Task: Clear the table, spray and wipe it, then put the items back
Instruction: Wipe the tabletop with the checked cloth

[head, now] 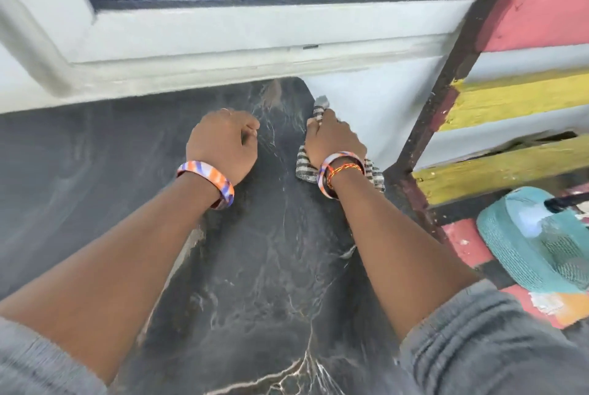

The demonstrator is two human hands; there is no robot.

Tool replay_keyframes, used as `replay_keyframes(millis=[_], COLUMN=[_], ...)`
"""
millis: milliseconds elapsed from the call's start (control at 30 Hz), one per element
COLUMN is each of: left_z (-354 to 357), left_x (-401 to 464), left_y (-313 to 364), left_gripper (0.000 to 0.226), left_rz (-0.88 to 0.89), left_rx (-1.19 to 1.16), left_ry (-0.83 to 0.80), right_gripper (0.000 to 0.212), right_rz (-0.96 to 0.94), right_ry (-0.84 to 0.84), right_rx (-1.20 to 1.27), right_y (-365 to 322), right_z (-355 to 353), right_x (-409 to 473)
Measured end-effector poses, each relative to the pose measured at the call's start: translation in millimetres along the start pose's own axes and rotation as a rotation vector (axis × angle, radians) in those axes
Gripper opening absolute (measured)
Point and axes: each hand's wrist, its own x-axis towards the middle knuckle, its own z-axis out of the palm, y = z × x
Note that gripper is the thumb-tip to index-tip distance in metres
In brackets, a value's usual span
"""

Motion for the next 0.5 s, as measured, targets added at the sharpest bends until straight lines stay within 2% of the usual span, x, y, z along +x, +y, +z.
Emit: replay_keyframes(millis=[233, 500], left_z=[-2.3, -9.0], left_x=[24.7, 10.9], left_y=[-17.7, -16.1], left_gripper=[0.027, 0.029], left_rz=[-0.083, -0.073], left_rx=[0.026, 0.08], left_ry=[0.061, 0.028], right_gripper=[0.05, 0.051], right_rz=[-0.075, -0.165], right_ry=[-0.042, -0.086], right_rx=[0.022, 0.021], right_y=[-42.4, -37.5], right_z=[8.5, 2.8], right_x=[75.7, 67.9])
